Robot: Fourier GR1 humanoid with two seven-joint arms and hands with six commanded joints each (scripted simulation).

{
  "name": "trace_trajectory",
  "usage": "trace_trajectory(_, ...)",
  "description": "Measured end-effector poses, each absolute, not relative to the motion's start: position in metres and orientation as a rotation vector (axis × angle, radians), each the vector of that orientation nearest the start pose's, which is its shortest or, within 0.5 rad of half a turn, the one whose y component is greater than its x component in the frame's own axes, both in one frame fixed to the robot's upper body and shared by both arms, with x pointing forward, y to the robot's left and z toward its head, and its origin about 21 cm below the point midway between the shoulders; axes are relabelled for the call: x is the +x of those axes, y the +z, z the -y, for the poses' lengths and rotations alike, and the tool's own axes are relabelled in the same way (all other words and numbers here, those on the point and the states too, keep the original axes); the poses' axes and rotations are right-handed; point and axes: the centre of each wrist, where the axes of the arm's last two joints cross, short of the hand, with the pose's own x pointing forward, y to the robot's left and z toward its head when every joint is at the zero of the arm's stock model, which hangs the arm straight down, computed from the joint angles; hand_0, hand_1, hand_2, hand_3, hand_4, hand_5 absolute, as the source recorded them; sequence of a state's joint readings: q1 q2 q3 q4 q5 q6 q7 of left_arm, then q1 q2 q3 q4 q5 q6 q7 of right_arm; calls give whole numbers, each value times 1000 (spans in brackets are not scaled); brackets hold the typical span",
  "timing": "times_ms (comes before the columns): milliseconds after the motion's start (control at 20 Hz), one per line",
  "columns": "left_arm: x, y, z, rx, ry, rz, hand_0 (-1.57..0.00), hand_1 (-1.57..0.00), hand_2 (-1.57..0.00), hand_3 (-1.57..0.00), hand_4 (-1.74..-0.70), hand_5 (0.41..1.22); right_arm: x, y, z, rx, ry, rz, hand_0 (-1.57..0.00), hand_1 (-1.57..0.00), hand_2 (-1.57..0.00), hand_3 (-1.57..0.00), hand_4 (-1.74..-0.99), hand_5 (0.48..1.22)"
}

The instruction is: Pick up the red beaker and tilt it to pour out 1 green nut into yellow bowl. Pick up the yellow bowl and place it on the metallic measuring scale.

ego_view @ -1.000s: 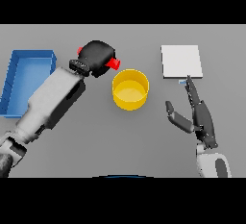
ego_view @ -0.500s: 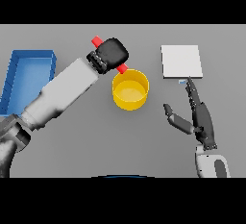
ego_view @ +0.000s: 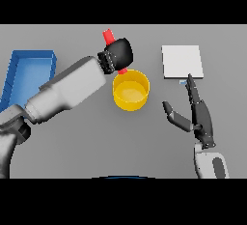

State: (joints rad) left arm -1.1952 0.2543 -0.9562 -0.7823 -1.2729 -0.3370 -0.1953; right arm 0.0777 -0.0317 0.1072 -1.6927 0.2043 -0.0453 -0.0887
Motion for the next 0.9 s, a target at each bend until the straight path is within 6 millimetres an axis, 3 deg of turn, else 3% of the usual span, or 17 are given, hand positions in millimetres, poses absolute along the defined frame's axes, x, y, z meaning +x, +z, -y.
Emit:
trace_trajectory(200,409,119,-43,-1249,2677,-907,-1571,-1571,-1571,-1568,-1733,1221,225,14,217,-167,228,1735,1,1,1,1,-1136,579)
trace_trajectory(400,410,131,-34,-1272,2572,-794,-1571,-1571,-1571,-1570,-1733,1221,225,14,220,-165,212,1731,1,1,1,1,-1128,575)
trace_trajectory(500,408,145,-22,-1275,2497,-752,-1571,-1571,-1571,-1570,-1732,1221,222,11,216,-165,213,1730,1,1,1,1,-1138,572)
trace_trajectory(700,423,210,-11,-1400,2383,-693,-1571,-1571,-1571,-1571,-1727,1221,225,16,219,-174,219,1738,1,1,1,1,-1133,557)
trace_trajectory(900,445,279,-41,-1644,2378,-865,-1571,-1571,-1571,-1571,-1722,1221,229,15,211,-145,226,1738,1,1,1,1,-1117,554)
